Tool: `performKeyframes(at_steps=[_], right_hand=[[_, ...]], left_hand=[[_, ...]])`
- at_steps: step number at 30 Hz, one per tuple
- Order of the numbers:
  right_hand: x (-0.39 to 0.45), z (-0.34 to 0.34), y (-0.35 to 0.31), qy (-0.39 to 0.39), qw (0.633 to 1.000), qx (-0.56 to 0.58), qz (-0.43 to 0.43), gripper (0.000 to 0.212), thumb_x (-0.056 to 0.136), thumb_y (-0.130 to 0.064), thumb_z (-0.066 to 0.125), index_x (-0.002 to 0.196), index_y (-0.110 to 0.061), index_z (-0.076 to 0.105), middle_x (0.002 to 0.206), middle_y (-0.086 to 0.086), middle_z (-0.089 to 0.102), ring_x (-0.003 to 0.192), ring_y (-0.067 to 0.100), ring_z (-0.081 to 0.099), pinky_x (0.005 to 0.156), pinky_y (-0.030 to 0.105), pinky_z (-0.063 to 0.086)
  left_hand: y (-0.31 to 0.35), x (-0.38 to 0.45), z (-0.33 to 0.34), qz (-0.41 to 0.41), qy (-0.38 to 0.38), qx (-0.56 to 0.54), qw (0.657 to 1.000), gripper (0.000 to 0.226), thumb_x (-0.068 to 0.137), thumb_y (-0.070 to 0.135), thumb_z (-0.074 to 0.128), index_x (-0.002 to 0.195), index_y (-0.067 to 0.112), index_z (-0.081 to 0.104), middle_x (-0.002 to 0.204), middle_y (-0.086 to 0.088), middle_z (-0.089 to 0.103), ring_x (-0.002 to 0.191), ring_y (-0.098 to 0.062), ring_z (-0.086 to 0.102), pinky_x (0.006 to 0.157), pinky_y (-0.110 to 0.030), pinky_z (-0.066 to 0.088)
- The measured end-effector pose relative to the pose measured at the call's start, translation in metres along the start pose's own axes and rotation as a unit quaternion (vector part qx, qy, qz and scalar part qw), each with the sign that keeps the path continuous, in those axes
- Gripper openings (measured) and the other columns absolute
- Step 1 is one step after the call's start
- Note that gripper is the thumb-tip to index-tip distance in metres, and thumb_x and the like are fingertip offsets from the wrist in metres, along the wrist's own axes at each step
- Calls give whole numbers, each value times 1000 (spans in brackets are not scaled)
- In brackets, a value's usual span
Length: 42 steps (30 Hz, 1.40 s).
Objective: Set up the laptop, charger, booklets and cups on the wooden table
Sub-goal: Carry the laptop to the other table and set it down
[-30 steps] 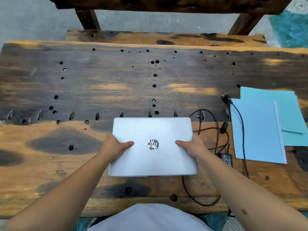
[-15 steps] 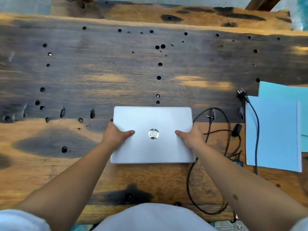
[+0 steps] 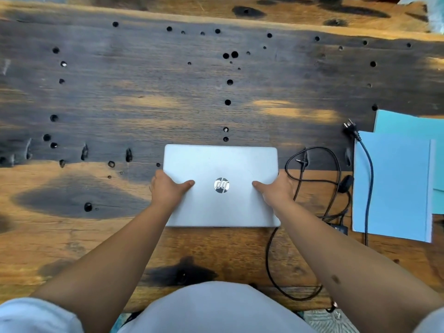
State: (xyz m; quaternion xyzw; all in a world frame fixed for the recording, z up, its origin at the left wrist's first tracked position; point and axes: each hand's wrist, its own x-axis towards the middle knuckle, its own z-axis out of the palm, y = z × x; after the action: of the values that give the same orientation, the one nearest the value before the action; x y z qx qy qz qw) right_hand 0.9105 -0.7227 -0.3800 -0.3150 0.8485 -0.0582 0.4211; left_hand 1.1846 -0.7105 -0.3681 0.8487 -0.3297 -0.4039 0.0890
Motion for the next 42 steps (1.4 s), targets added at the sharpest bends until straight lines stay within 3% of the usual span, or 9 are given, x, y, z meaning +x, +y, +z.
performKeyframes(at_steps=[13,21,26,29,32,36,40,42], right_hand=[[-8,11,4,29,998,-54,7,75,73,-46,80,130,-13,44,139,12,40,129,33,39,101,43,40],[-14,8,17,2,996,-79,-47,87,72,-45,80,141,-17,36,135,10,36,132,31,34,107,43,35],[-29,1,38,-26,994,-81,-70,89,73,-43,81,144,-19,34,130,9,39,126,30,42,98,38,40],[-41,-2,57,-40,992,-84,-87,85,74,-41,81,143,-17,38,132,10,44,125,28,44,99,38,41],[-51,-5,73,-60,991,-91,-77,76,78,-40,77,141,-14,42,134,10,46,122,26,48,95,35,42],[-64,-9,83,-68,994,-58,-56,56,83,-34,72,129,-12,52,127,8,58,109,25,58,88,38,51],[-72,-11,82,-74,996,22,-36,43,87,-33,68,123,-16,53,119,2,64,93,18,59,80,36,51],[-73,-14,80,-72,995,70,-14,41,87,-34,67,122,-17,51,115,0,62,87,12,57,68,32,46]], left_hand=[[-2,-4,6,-26,32,50,998,83,69,46,85,127,5,43,136,-17,37,129,-35,30,102,-48,35],[-6,6,-8,-16,-38,75,996,83,72,46,81,132,7,38,138,-17,35,131,-34,33,103,-48,35],[-31,-6,-12,9,-63,57,996,65,81,35,73,131,6,43,136,-18,43,130,-34,39,105,-47,39],[-48,-20,-17,-14,-78,26,997,45,85,23,62,124,2,50,127,-18,55,113,-34,54,91,-45,49],[-62,-38,-16,-25,-83,5,996,37,88,18,58,121,3,53,116,-15,60,96,-31,58,73,-37,47],[-75,-58,-11,-70,-69,-75,992,34,92,12,50,125,7,56,111,-11,60,91,-28,56,70,-34,43],[-80,-67,-12,-82,-51,-129,987,29,94,12,51,120,9,61,111,-10,63,91,-27,55,73,-34,42],[-80,-70,-14,-69,-51,-139,987,27,92,14,54,117,10,62,113,-11,65,94,-28,58,74,-34,43]])
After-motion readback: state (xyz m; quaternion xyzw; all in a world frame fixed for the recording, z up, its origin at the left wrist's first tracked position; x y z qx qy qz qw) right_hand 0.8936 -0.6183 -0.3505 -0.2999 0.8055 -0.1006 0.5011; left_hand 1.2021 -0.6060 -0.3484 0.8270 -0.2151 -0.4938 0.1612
